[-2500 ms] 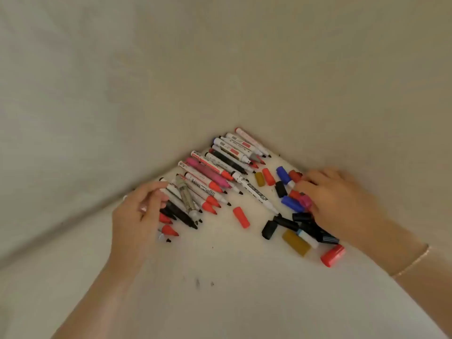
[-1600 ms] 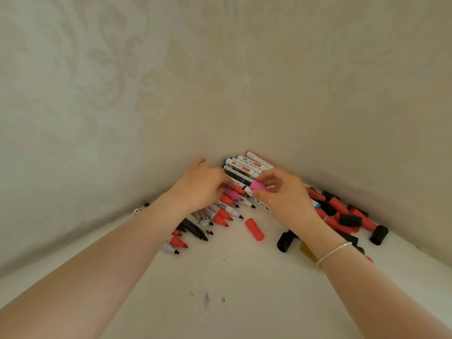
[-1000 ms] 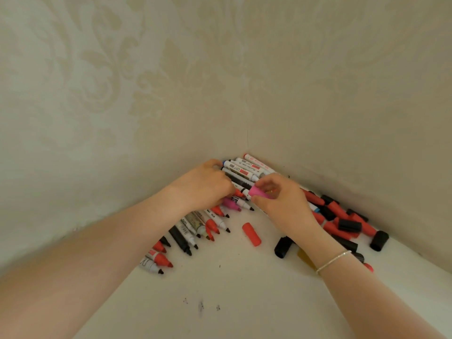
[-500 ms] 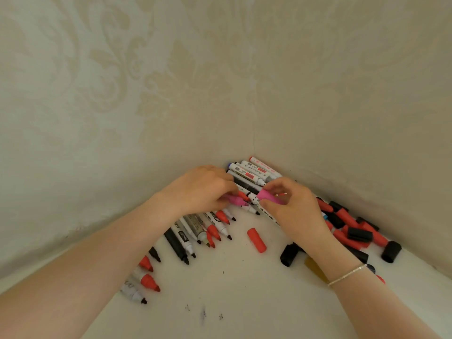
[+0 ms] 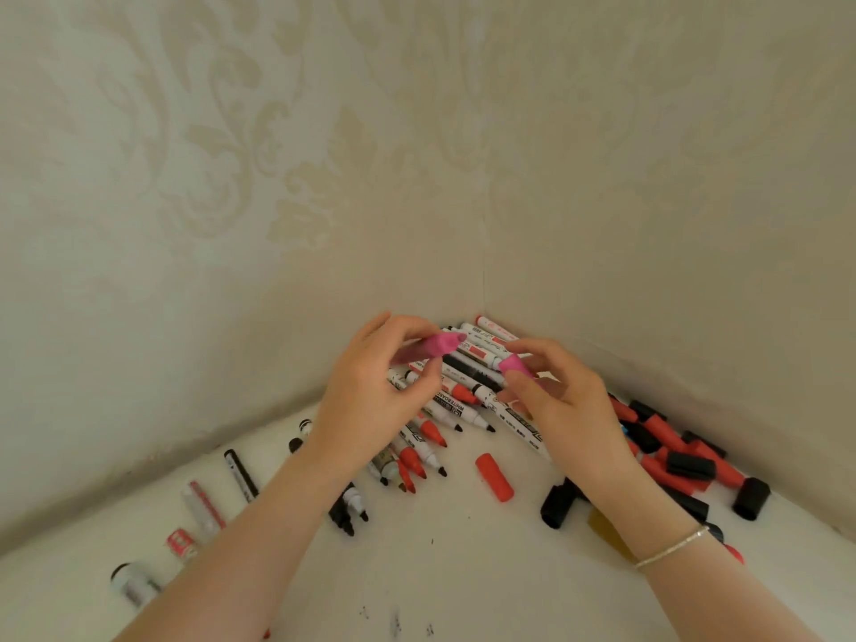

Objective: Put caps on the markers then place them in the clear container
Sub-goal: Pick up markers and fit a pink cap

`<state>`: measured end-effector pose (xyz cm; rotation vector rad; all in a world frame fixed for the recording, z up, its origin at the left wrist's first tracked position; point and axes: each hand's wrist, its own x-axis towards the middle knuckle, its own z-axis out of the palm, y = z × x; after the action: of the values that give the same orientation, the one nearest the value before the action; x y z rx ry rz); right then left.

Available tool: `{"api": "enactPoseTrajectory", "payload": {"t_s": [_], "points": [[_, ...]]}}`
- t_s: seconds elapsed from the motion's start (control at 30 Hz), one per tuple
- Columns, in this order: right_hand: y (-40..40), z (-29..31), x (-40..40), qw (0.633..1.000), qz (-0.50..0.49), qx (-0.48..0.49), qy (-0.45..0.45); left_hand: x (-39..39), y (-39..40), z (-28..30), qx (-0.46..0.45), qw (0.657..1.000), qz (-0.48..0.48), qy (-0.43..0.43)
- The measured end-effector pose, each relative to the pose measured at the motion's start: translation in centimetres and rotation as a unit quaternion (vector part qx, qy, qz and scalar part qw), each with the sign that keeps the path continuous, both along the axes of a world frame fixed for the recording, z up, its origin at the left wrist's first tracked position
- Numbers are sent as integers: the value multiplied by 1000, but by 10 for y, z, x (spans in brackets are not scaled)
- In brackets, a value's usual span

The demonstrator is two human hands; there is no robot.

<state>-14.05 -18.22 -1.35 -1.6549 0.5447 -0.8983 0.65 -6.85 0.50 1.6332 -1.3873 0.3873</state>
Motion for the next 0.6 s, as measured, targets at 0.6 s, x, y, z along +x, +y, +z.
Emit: {"api": "enactPoseTrajectory", "payload": {"t_s": [0.6], "points": [[4,14,-5,995,-13,39,-91,-4,0,-12,21,997,-41,55]]}}
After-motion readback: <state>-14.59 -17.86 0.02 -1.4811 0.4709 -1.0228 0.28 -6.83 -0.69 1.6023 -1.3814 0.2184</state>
